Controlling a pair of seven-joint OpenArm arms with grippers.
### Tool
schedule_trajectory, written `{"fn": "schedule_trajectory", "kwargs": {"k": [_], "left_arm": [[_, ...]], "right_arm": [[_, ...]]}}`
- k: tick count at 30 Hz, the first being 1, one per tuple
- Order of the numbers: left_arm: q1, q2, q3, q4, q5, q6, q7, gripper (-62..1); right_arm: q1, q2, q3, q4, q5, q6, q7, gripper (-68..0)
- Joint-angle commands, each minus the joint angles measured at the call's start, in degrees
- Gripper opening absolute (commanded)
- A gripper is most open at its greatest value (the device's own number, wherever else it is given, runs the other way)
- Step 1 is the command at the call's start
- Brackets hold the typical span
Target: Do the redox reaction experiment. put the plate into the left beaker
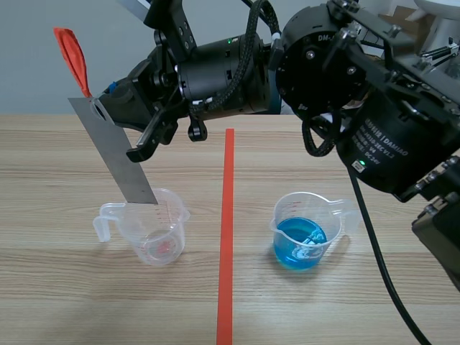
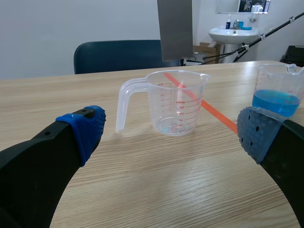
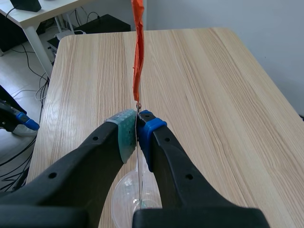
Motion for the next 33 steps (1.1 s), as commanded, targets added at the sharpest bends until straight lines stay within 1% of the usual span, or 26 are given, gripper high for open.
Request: {"fn": "schedule_trajectory", "kwargs": {"k": [1,22,31,33], "left_arm": [[-0.2,-0.2,-0.3,1.0,-0.4,0.1,-1.0,-2.6],[-0.2,-0.2,-0.3,1.0,-0.4,0.1,-1.0,-2.6],[-0.2,-0.2,-0.3,1.0,-0.4,0.1,-1.0,-2.6],[-0.2,-0.2,-0.3,1.0,-0.4,0.1,-1.0,-2.6]], "right_arm": [[0.7,0.0,0.4,1.0,0.6,0.0,0.8,-66.9],[-0.2,0.0,0.4,1.0,0.3,0.0,1.5,-66.9],[-1.4,0.0,0.4,0.9,-2.5,0.0,3.7,-66.9],[-1.9,0.2,0.4,0.9,-3.1,0.0,4.9,-66.9]]}}
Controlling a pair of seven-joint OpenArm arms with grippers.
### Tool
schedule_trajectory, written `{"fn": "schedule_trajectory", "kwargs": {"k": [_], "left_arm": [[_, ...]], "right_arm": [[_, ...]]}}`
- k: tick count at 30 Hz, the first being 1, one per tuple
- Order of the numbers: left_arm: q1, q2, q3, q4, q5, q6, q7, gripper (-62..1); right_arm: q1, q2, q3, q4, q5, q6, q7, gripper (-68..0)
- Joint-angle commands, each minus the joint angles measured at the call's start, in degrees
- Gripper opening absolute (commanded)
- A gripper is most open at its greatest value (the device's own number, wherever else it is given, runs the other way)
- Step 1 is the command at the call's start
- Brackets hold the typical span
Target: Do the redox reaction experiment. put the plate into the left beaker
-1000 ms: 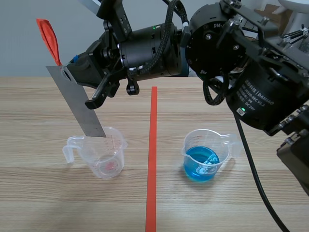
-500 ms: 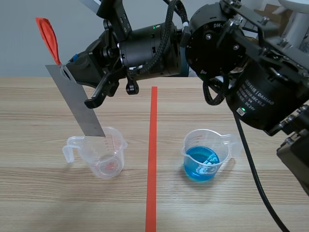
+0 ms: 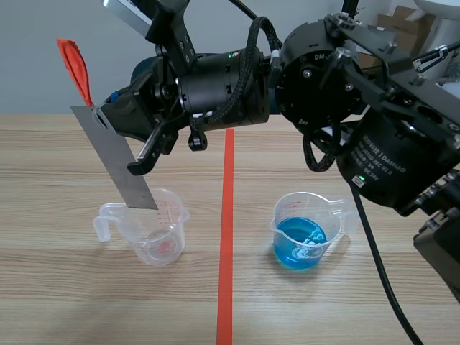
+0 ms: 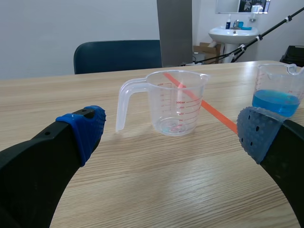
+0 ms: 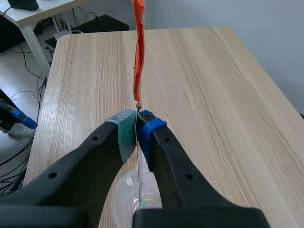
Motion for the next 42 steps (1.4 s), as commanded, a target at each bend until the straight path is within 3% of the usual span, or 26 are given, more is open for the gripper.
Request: {"fn": "schedule_trajectory", "kwargs": {"k": [1,25,42], "left_arm": [[-0.2,-0.2,-0.3,1.0,-0.4,0.1,-1.0,-2.6],[-0.3,-0.2,-0.3,1.0,-0.4,0.1,-1.4,-2.6],[-0.3,-0.2,-0.3,1.0,-0.4,0.1,-1.4,-2.6]], "right_arm": [[0.1,0.3,0.4,0.9,-0.4,0.0,2.5,-66.9],[-0.1,0.7,-0.5,-9.7,-5.5,0.0,14.6,-66.9],[-0.1,0.5,-4.5,-15.8,-10.4,0.0,22.5,-66.9]]}}
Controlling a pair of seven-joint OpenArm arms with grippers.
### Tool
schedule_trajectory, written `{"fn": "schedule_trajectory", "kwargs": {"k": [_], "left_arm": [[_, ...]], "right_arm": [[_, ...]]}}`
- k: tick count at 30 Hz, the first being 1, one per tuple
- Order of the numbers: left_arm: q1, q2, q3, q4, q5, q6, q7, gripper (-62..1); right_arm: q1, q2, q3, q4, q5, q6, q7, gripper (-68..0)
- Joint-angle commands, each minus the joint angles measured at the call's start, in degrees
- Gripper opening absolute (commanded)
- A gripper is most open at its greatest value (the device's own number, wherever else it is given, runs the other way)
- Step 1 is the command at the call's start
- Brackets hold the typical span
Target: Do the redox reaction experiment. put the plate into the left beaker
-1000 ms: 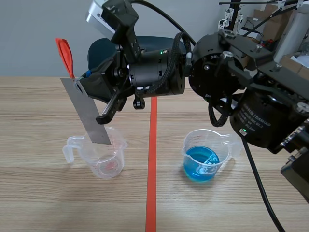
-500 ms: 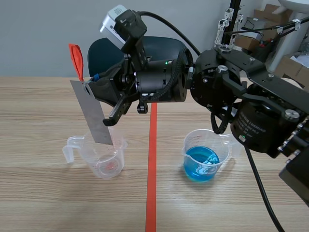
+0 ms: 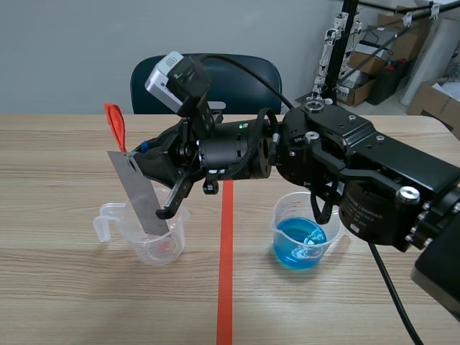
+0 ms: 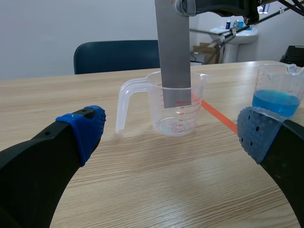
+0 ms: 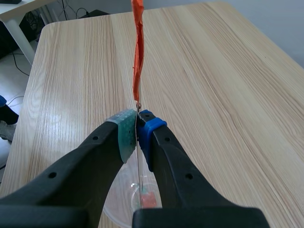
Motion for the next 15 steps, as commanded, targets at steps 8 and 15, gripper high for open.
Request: {"fn": "schedule_trajectory", "kwargs": {"k": [8,15], "left_arm": [[-0.3,-0.2,-0.3,1.0,-0.4,0.1,-1.4,-2.6],[-0.3,-0.2,-0.3,1.0,-0.4,0.1,-1.4,-2.6]], "right_arm": [[0.9,-0.4,-0.4,-2.3,-3.3,-0.3,6.6,-66.9],[0.9,-2.4,-0.4,-6.8,-8.0,-0.5,10.5,-66.9]]}}
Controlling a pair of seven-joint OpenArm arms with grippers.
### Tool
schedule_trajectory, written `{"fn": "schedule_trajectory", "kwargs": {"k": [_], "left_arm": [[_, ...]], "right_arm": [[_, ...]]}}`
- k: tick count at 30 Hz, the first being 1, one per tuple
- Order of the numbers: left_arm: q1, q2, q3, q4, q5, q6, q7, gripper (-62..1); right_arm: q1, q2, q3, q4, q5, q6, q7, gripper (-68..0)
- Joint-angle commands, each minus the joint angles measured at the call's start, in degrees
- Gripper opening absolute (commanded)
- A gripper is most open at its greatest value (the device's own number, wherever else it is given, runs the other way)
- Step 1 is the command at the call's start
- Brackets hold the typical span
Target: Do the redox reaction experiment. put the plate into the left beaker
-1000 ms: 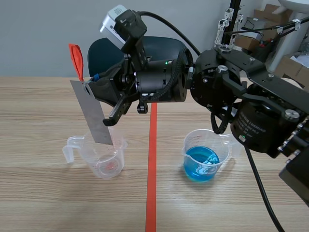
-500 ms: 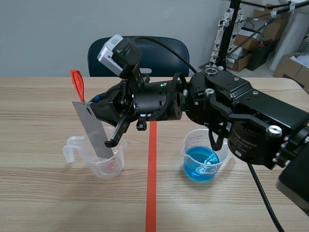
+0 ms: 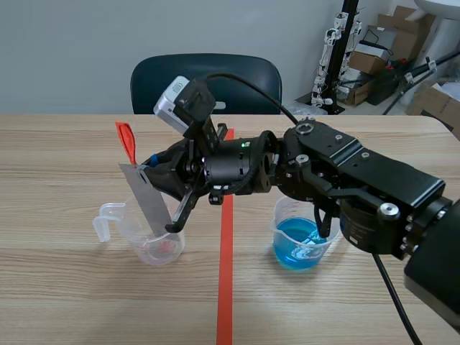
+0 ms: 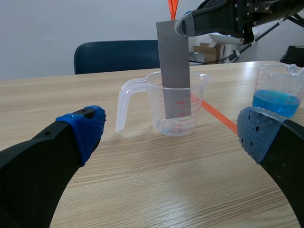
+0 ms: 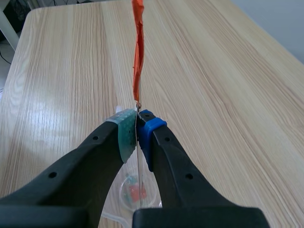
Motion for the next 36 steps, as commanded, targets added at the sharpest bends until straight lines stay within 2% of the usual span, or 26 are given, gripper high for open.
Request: {"fn": "schedule_trajectory", "kwargs": {"k": [1,10,15,20,36], "left_arm": [[-0.3,-0.2,-0.3,1.0,-0.4,0.1,-1.4,-2.6],[-0.3,-0.2,-0.3,1.0,-0.4,0.1,-1.4,-2.6],[-0.3,-0.2,-0.3,1.0,-0.4,0.1,-1.4,-2.6],[-0.3,-0.2,-0.3,1.0,-0.4,0.1,-1.5,-2.6],[-0.3,-0.2,-0.3,1.0,-0.4,0.1,-1.5,-2.6]], "right_arm": [[0.9,-1.1,0.0,-0.2,0.3,0.0,1.9,-66.9],[0.9,-1.8,-0.4,-1.1,-0.9,0.1,4.7,-66.9],[0.8,-2.0,-2.0,-1.1,-3.5,0.0,5.6,-66.9],[0.8,-2.0,-3.9,-1.1,-3.5,0.0,7.2,-66.9],[0.9,-1.2,-4.1,-1.1,-3.7,0.0,6.7,-66.5]]}}
